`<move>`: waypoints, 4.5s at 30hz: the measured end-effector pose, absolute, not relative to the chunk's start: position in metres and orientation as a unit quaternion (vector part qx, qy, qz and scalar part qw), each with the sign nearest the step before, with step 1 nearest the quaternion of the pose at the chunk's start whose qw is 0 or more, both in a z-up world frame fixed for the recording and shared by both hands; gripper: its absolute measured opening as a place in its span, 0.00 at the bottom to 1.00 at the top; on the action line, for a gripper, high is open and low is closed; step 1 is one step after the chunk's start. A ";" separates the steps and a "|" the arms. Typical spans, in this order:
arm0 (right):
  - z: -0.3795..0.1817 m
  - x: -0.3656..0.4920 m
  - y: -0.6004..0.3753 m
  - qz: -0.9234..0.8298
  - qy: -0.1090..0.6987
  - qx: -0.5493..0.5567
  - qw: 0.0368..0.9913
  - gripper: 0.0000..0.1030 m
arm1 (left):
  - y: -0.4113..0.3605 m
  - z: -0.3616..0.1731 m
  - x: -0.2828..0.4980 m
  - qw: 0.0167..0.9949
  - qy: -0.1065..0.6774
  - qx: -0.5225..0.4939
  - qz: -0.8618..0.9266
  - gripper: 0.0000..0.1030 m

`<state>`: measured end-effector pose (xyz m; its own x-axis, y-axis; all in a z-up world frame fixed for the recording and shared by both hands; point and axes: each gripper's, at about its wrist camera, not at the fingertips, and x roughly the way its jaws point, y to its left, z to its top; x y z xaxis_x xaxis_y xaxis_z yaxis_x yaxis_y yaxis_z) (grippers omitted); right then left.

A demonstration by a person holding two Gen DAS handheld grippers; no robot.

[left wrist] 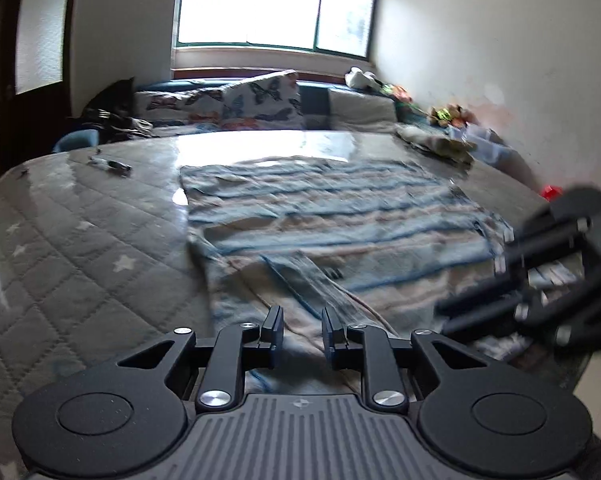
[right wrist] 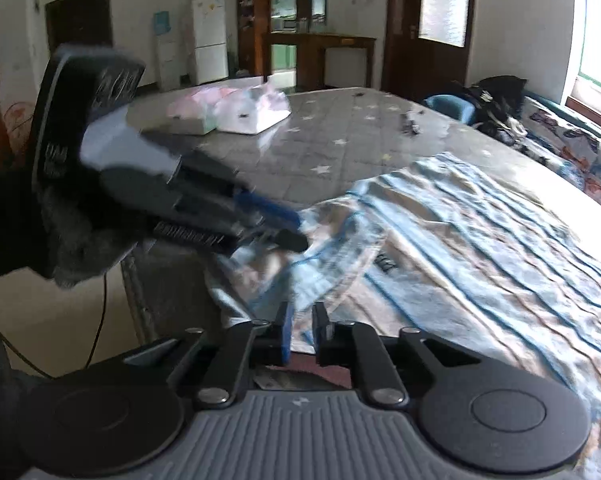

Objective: Fold clothes

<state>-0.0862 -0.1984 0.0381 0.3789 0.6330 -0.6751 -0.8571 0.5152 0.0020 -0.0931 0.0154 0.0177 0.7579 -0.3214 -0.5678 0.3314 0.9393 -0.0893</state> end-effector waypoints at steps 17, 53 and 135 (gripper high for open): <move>0.038 -0.094 -0.342 0.277 0.369 -0.122 0.879 0.42 | 0.009 0.036 -0.149 0.915 0.292 0.129 -0.246 0.37; 0.020 -0.126 -0.334 0.301 0.337 -0.231 0.862 0.58 | -0.019 0.043 -0.132 0.922 0.247 0.119 -0.273 0.08; 0.064 -0.135 -0.347 0.299 0.295 -0.111 0.901 0.06 | -0.010 0.042 -0.212 0.919 0.144 0.312 -0.195 0.05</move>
<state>-0.1353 -0.3467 0.0645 0.6467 0.4732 -0.5982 -0.6046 0.7962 -0.0239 -0.2124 -0.0103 0.0417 0.8826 -0.2684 -0.3861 0.4478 0.7299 0.5164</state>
